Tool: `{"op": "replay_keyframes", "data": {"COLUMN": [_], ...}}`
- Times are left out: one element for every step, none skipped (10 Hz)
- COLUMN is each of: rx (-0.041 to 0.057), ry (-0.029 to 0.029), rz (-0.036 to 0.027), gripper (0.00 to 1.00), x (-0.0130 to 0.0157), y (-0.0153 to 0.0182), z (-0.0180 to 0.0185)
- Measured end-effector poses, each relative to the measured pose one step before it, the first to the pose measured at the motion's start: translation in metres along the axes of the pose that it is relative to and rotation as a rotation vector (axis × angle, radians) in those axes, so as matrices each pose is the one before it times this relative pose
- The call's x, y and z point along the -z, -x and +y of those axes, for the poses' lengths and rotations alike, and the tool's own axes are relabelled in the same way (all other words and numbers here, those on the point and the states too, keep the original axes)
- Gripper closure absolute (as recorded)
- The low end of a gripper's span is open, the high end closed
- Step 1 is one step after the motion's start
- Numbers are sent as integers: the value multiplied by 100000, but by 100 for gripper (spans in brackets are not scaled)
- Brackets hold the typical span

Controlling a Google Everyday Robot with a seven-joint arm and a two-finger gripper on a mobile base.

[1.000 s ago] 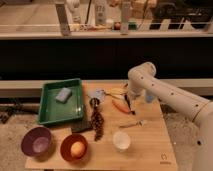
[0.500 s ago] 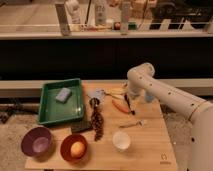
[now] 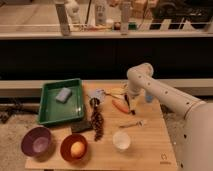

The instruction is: Place brush in table surface

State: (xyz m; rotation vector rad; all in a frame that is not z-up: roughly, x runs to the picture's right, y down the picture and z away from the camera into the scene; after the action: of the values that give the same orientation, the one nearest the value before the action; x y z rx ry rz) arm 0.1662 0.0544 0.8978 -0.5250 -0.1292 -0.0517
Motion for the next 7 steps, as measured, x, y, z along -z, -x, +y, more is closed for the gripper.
{"op": "replay_keyframes", "data": {"rx": [-10160, -9705, -7390, -4010, -6188, -5353, -4431], "ry": [-1991, -2571, -2652, -2168, -2553, -1385, -1310], "rz": [-1289, -712, -9, 801, 347, -381, -966], "gripper": [20, 20, 20, 20, 20, 20, 20], "x": [-223, -320, -287, -357, -664, -706, -403], "y": [90, 241, 48, -47, 272, -300, -330], "z": [-200, -233, -186, -141, -223, -230, -571]}}
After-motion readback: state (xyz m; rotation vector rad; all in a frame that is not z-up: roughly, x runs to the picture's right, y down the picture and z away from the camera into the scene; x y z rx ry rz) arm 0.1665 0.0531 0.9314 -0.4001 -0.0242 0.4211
